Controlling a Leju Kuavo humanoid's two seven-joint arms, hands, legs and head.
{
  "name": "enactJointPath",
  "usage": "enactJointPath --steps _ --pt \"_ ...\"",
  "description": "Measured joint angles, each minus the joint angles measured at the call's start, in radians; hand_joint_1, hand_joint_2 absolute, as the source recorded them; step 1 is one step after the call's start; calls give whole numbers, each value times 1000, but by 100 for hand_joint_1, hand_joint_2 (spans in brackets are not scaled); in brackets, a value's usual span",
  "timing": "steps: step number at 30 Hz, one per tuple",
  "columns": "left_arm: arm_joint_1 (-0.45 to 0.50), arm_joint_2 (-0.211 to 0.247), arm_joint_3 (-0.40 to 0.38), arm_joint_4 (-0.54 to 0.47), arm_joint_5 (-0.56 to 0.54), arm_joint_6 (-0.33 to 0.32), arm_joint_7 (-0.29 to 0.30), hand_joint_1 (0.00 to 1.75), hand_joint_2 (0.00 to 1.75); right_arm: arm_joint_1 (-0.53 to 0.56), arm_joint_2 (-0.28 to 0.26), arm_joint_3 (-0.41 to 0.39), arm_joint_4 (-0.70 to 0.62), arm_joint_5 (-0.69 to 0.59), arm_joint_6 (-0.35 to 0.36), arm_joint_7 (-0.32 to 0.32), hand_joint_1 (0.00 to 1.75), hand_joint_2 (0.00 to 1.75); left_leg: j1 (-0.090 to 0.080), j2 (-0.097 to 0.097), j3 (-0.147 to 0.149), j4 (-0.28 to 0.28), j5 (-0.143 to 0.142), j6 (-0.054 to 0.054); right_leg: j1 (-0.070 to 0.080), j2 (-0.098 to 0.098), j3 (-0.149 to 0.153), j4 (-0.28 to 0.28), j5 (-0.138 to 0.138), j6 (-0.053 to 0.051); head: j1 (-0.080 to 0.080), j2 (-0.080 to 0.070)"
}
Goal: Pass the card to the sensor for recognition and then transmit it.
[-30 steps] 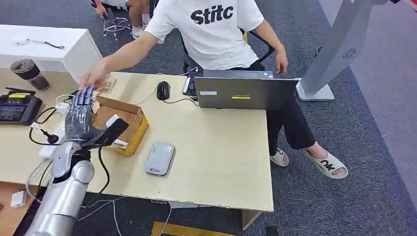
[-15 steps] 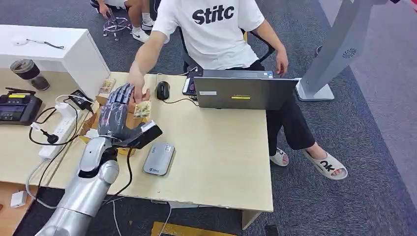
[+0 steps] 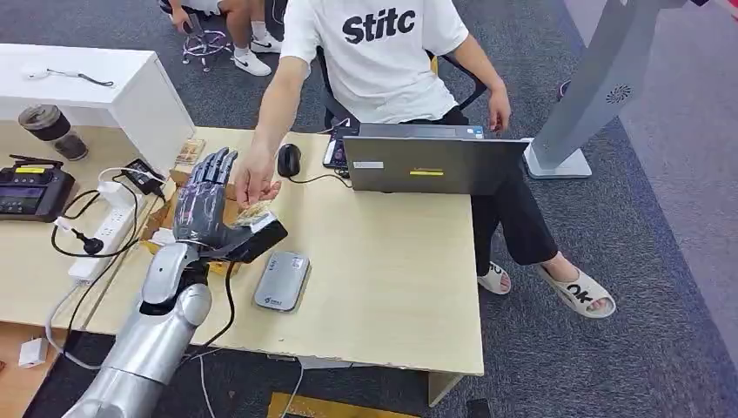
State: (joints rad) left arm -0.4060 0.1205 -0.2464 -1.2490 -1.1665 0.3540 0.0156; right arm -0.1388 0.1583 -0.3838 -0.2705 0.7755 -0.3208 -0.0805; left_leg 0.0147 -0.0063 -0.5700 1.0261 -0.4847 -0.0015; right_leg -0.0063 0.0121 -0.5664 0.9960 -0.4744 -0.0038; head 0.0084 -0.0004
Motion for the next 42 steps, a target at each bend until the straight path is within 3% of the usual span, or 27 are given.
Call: enactJointPath --steps 1,29,33,42 --pt "0 0 0 0 3 0 -2 175 175 0 0 0 0 0 0 -1 0 175 0 0 0 0 0 0 0 0 0 0 0 0 0 0" --pt "26 5 0 2 28 -5 -33 175 175 2 0 0 0 5 -6 -4 0 175 0 0 0 0 0 0 0 0 0 0 0 0 0 0" --pt "52 9 -8 2 20 -41 -65 175 175 2 0 0 0 17 -6 -4 0 175 0 0 0 0 0 0 0 0 0 0 0 0 0 0" --pt "116 10 -69 4 7 -85 -67 175 175 2 0 0 0 17 -6 -4 0 175 0 0 0 0 0 0 0 0 0 0 0 0 0 0"
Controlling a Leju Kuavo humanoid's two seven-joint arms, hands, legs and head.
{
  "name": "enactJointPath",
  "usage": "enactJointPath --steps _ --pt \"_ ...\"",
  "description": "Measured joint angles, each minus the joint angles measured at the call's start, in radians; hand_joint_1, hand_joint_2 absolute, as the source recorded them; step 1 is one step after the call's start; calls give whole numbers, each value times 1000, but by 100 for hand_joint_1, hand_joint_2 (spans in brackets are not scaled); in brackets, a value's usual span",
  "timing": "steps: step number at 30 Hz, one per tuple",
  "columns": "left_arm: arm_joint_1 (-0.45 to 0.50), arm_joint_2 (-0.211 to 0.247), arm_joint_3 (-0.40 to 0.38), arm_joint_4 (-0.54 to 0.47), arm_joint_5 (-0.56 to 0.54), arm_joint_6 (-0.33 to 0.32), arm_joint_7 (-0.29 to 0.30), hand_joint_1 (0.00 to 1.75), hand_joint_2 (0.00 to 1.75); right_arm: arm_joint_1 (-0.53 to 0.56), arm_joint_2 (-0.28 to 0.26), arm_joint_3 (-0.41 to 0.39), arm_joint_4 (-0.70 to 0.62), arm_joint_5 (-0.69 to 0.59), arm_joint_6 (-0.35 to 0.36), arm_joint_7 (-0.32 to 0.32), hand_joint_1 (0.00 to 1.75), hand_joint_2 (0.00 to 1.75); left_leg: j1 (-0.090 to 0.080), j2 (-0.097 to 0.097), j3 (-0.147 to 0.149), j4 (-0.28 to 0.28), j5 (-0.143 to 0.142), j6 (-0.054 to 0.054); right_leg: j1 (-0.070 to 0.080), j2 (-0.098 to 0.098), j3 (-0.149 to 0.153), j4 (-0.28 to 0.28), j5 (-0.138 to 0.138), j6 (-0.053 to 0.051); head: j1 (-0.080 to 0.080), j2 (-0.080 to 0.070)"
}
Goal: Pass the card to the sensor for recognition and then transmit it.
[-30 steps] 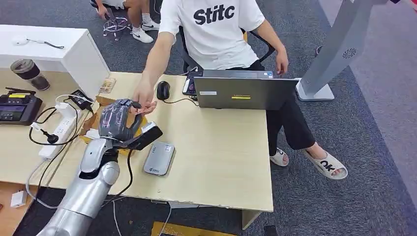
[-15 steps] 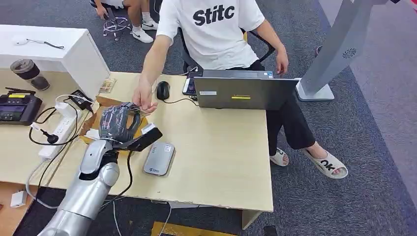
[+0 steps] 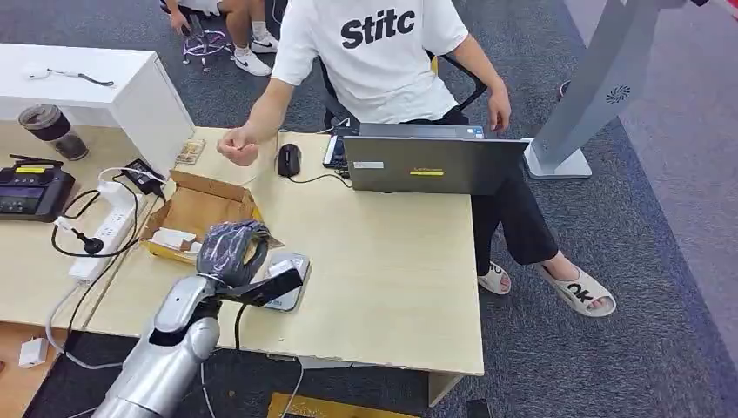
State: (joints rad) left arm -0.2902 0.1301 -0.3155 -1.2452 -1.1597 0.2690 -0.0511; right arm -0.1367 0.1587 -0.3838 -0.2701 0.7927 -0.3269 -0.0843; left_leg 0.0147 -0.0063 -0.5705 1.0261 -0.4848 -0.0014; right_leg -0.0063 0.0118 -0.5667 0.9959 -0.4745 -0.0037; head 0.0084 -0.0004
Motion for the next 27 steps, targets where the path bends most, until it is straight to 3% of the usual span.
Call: enactJointPath --steps 27 --pt "51 7 -32 81 -37 -2 51 175 175 6 15 0 0 19 1 7 0 175 0 0 0 0 0 0 0 0 0 0 0 0 0 0"
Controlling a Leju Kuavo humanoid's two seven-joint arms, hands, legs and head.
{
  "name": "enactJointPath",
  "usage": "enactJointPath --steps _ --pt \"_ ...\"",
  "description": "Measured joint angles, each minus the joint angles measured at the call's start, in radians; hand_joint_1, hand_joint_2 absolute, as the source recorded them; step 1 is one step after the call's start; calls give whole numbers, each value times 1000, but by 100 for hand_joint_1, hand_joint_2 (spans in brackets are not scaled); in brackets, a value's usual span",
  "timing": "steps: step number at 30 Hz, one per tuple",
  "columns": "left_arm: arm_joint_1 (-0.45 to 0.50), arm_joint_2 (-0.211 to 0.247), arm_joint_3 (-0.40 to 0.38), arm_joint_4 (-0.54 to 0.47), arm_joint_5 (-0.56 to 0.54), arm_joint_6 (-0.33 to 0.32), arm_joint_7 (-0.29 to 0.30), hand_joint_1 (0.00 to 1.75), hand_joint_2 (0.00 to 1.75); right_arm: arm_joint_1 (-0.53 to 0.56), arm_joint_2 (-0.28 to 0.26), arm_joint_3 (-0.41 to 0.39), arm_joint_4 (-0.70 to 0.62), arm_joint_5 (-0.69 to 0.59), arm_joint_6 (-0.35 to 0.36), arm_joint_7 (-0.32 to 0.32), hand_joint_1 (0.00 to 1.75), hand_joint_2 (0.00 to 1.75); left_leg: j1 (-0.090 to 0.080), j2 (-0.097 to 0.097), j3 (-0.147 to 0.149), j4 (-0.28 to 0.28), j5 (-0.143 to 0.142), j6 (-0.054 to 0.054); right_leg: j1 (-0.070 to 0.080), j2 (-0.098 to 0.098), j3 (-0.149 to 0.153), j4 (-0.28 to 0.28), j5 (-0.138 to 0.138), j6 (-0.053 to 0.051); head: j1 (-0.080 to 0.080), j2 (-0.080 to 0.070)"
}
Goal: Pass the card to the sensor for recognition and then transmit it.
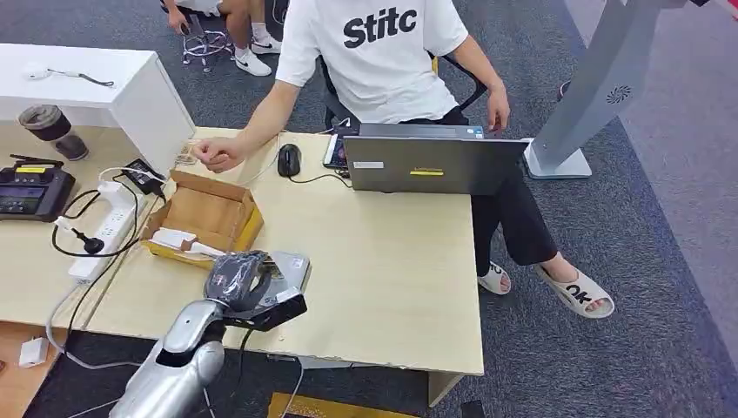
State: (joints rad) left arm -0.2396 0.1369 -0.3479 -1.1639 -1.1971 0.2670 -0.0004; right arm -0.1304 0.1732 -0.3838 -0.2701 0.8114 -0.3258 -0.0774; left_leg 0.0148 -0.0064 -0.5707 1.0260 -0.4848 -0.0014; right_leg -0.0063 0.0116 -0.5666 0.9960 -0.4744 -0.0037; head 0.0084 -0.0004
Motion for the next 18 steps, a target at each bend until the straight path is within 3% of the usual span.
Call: enactJointPath --steps 10,18 --pt "3 3 0 9 -6 14 4 175 175 3 2 0 0 2 0 1 0 175 0 0 0 0 0 0 0 0 0 0 0 0 0 0" --pt "-35 57 14 -6 25 -7 7 175 175 5 2 0 0 5 -3 -3 0 175 1 0 0 0 0 0 0 0 0 0 0 0 0 0"
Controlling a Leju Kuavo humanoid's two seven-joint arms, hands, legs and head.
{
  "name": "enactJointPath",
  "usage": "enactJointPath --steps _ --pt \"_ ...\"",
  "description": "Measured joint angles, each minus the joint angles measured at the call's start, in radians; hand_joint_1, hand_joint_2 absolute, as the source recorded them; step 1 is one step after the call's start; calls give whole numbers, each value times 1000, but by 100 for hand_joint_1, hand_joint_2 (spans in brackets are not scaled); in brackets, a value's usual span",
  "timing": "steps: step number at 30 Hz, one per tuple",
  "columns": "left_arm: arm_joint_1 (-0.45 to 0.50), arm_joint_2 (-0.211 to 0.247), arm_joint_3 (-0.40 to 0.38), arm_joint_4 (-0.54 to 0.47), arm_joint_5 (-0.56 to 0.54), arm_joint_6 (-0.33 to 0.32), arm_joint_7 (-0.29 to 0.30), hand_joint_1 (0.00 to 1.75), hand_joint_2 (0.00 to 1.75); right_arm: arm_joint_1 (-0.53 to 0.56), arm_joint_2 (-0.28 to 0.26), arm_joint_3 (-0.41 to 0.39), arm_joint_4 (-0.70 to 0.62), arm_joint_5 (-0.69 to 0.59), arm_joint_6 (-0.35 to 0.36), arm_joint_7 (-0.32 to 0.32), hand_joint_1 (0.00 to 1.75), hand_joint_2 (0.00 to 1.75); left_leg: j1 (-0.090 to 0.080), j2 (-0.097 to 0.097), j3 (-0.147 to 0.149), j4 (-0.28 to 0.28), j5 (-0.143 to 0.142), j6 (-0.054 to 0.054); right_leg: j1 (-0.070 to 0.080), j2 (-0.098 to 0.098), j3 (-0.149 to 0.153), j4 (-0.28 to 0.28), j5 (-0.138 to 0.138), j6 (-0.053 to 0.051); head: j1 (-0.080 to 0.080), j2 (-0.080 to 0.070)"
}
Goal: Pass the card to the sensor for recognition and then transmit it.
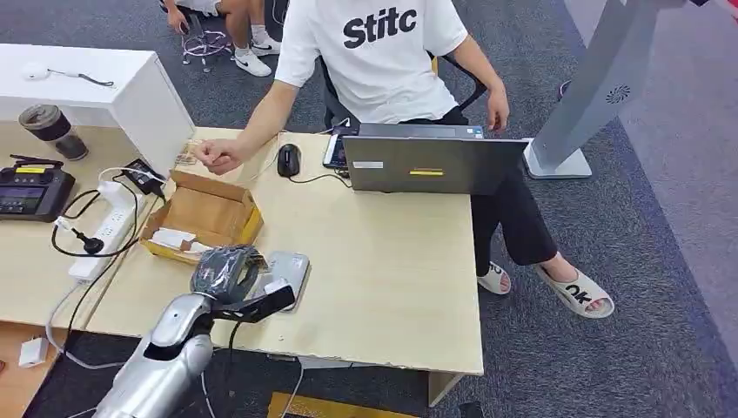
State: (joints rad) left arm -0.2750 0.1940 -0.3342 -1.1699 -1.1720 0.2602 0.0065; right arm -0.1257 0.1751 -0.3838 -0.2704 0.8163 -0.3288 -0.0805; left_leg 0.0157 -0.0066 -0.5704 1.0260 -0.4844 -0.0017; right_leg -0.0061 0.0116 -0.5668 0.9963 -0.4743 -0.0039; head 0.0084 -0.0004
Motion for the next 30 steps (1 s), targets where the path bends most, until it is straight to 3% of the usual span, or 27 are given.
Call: enactJointPath --steps 9,27,28,29,30 --pt "-155 77 77 -70 54 -57 -6 175 175 1 0 0 0 13 -7 -1 0 175 0 0 0 0 0 0 0 0 0 1 0 0 0 0" --pt "-206 123 104 -97 19 -24 -2 175 175 -3 0 2 0 31 -10 1 0 175 0 1 0 0 0 0 0 1 0 1 0 0 0 0" --pt "-209 126 105 -96 12 -21 5 168 175 -3 0 2 0 31 -10 1 0 175 0 1 0 0 0 0 0 1 0 1 0 -1 0 0" --pt "-214 127 108 -94 12 -20 6 0 175 -3 0 2 0 31 -12 1 0 175 0 1 0 0 0 0 0 1 0 1 0 -1 0 0" --pt "-218 126 114 -91 16 -12 6 0 175 -3 0 2 0 31 -13 2 0 175 0 1 0 0 0 0 0 1 -1 1 0 -1 0 0"
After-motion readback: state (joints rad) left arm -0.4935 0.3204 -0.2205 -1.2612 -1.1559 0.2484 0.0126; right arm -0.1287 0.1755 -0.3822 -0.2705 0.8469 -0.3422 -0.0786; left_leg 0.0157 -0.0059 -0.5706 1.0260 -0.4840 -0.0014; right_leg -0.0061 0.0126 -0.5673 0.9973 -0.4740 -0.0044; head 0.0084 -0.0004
